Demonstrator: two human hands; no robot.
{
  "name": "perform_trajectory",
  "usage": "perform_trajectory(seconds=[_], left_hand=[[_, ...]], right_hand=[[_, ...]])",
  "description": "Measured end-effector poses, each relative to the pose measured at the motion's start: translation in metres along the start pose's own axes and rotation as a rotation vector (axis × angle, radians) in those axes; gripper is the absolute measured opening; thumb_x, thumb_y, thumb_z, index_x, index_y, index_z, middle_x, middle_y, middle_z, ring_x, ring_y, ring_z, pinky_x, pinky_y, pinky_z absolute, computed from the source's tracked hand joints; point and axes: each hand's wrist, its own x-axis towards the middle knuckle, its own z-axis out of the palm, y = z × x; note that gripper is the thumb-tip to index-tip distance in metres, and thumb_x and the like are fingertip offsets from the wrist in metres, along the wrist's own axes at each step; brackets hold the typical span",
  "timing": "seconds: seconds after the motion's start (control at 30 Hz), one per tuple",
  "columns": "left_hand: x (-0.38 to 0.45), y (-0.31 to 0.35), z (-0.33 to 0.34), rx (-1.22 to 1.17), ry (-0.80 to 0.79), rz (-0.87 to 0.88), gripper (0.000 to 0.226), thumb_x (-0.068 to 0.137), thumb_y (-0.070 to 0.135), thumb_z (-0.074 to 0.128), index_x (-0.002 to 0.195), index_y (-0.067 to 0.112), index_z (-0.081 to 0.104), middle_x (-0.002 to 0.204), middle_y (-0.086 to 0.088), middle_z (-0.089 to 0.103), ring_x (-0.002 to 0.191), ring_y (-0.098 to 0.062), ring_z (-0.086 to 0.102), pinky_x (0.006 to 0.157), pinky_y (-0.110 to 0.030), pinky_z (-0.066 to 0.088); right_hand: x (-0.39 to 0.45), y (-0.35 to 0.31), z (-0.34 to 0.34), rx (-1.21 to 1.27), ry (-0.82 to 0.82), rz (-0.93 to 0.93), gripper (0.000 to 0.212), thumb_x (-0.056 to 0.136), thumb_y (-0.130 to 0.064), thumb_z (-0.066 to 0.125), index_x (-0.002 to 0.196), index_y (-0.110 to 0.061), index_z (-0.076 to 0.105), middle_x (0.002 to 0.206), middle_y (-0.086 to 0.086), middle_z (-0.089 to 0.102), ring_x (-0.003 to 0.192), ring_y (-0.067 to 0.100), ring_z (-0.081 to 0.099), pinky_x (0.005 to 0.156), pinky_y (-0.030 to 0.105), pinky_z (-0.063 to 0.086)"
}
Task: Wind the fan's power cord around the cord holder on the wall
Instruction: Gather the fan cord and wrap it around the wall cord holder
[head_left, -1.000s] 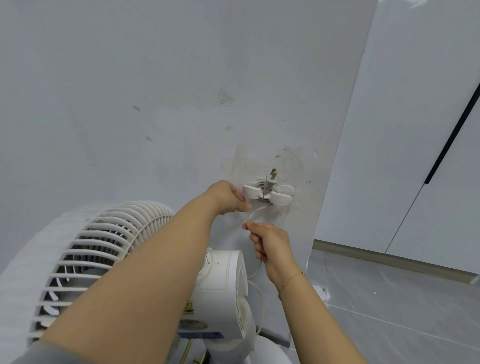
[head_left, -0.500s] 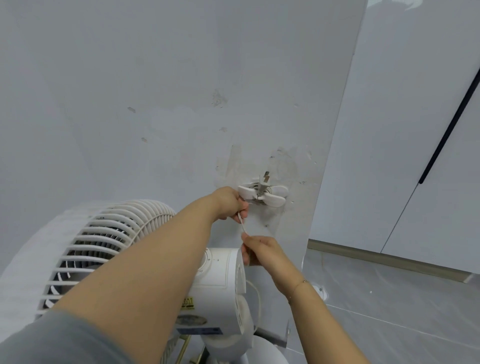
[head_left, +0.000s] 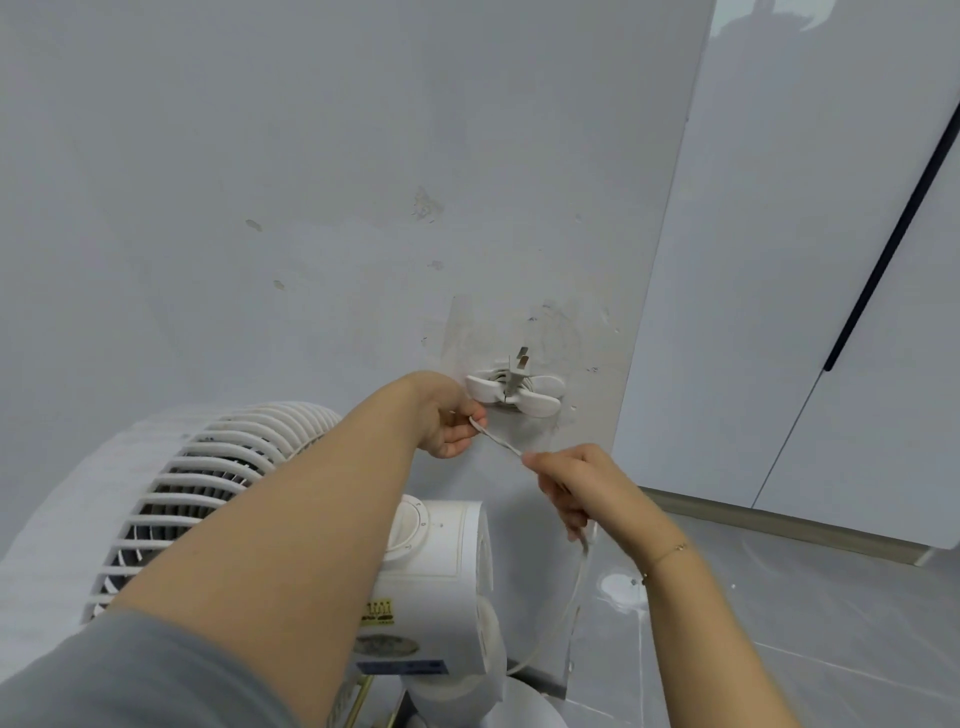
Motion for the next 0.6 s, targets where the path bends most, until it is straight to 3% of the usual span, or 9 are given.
perform_trajectory(seconds=[0.07, 0.13, 0.2, 0.27, 0.37, 0.5, 0.6], left_hand=[[0.000, 0.000, 0.001, -0.041, 0.012, -0.006, 0.029, 0.094, -0.002, 0.044, 0.067, 0.008, 0.049, 0.067, 0.000, 0.049, 0.058, -0.009, 0.051, 0.063, -0.023, 0.039], [0.001, 0.000, 0.003, -0.087, 0.023, -0.003, 0.029, 0.094, 0.000, 0.044, 0.067, 0.008, 0.049, 0.067, 0.001, 0.049, 0.054, -0.008, 0.053, 0.062, -0.023, 0.038], [0.002, 0.002, 0.003, -0.160, 0.032, -0.017, 0.028, 0.095, 0.001, 0.043, 0.068, 0.007, 0.049, 0.067, 0.001, 0.050, 0.035, -0.009, 0.056, 0.062, -0.024, 0.037], [0.002, 0.003, 0.002, -0.246, 0.033, -0.049, 0.023, 0.095, 0.000, 0.043, 0.073, 0.005, 0.049, 0.068, 0.000, 0.052, 0.025, -0.012, 0.054, 0.062, -0.027, 0.038], [-0.002, 0.003, 0.001, -0.386, 0.019, -0.072, 0.017, 0.095, 0.000, 0.041, 0.079, 0.004, 0.047, 0.067, -0.004, 0.055, 0.047, -0.016, 0.059, 0.071, -0.030, 0.041], [-0.014, 0.001, 0.001, -0.450, 0.049, -0.004, 0.013, 0.093, 0.000, 0.036, 0.084, 0.005, 0.045, 0.065, -0.008, 0.060, 0.063, -0.017, 0.058, 0.087, -0.031, 0.040], [-0.024, -0.003, -0.003, -0.497, 0.055, 0.070, 0.014, 0.086, -0.001, 0.030, 0.081, 0.003, 0.043, 0.078, -0.011, 0.061, 0.077, -0.023, 0.064, 0.096, -0.032, 0.042]], right_hand=[[-0.001, -0.002, -0.009, -0.096, -0.068, 0.139, 0.041, 0.089, -0.030, 0.057, 0.054, -0.009, 0.049, 0.043, 0.004, 0.041, 0.041, 0.022, 0.043, 0.061, 0.037, 0.050], [-0.004, -0.001, -0.015, -0.084, -0.111, 0.144, 0.036, 0.093, -0.019, 0.051, 0.059, -0.006, 0.052, 0.048, 0.007, 0.045, 0.048, 0.022, 0.046, 0.068, 0.038, 0.050], [-0.007, 0.002, -0.018, -0.010, -0.068, 0.016, 0.033, 0.096, -0.009, 0.045, 0.066, -0.005, 0.059, 0.049, 0.002, 0.042, 0.048, 0.017, 0.039, 0.057, 0.031, 0.045], [-0.010, 0.000, -0.016, -0.008, 0.059, -0.134, 0.033, 0.097, -0.011, 0.046, 0.072, -0.008, 0.067, 0.048, -0.006, 0.037, 0.046, 0.011, 0.032, 0.047, 0.019, 0.032], [-0.009, -0.011, -0.004, -0.169, 0.209, -0.355, 0.027, 0.095, -0.017, 0.054, 0.076, -0.010, 0.072, 0.049, -0.008, 0.036, 0.044, 0.005, 0.031, 0.046, 0.013, 0.026], [-0.005, -0.027, 0.018, -0.308, 0.361, -0.603, 0.021, 0.093, -0.017, 0.057, 0.078, -0.011, 0.071, 0.050, -0.007, 0.051, 0.050, 0.006, 0.046, 0.050, 0.015, 0.034], [0.003, -0.039, 0.025, -0.299, 0.493, -0.698, 0.021, 0.094, -0.018, 0.055, 0.083, -0.012, 0.073, 0.066, 0.001, 0.067, 0.059, 0.011, 0.054, 0.057, 0.026, 0.045]])
